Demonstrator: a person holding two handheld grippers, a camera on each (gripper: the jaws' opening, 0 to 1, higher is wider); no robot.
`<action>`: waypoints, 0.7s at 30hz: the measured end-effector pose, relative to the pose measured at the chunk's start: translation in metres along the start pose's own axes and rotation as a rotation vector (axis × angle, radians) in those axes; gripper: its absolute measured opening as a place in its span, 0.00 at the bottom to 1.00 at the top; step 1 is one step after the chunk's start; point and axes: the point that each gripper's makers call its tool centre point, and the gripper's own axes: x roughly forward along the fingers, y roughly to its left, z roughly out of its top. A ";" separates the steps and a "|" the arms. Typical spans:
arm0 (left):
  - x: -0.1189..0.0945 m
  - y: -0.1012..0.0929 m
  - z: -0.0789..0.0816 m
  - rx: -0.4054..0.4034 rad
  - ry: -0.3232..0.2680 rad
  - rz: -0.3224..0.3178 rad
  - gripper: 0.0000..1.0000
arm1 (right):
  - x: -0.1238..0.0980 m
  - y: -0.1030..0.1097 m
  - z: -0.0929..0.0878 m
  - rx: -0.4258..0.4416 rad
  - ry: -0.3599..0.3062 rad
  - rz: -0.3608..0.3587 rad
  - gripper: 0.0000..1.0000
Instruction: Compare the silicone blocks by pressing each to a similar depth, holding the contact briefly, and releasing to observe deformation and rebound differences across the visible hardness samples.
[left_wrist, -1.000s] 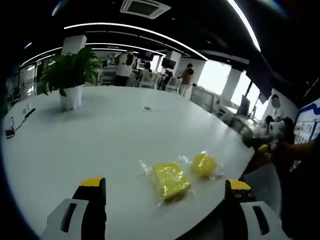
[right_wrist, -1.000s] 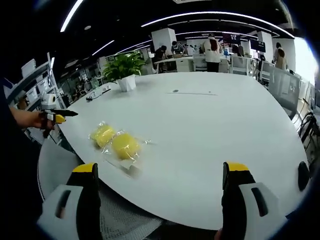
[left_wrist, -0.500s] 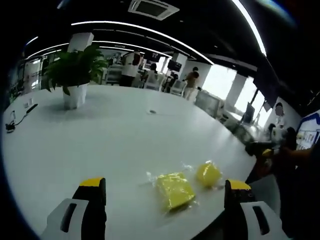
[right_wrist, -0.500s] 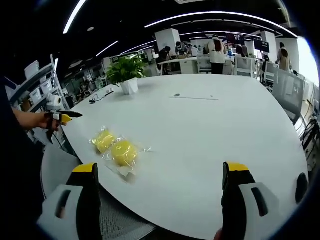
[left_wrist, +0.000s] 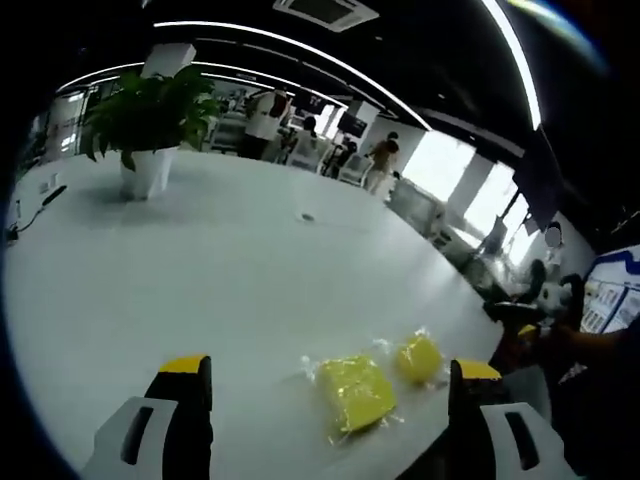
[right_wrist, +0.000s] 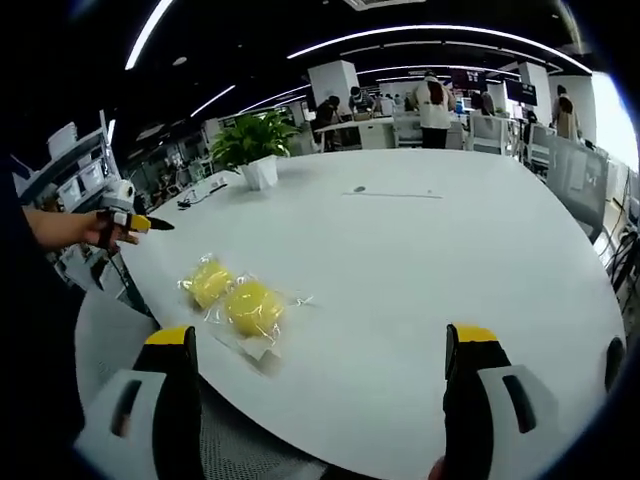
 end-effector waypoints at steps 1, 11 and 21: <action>0.004 0.002 -0.002 -0.004 0.006 -0.003 1.00 | 0.001 0.001 0.001 -0.004 -0.004 -0.001 0.97; 0.032 0.011 -0.017 -0.151 0.037 -0.053 0.90 | -0.006 0.008 0.005 -0.019 -0.026 -0.016 0.97; 0.059 0.025 -0.033 -0.245 0.052 -0.052 0.77 | -0.006 0.007 -0.006 0.022 -0.024 -0.029 0.97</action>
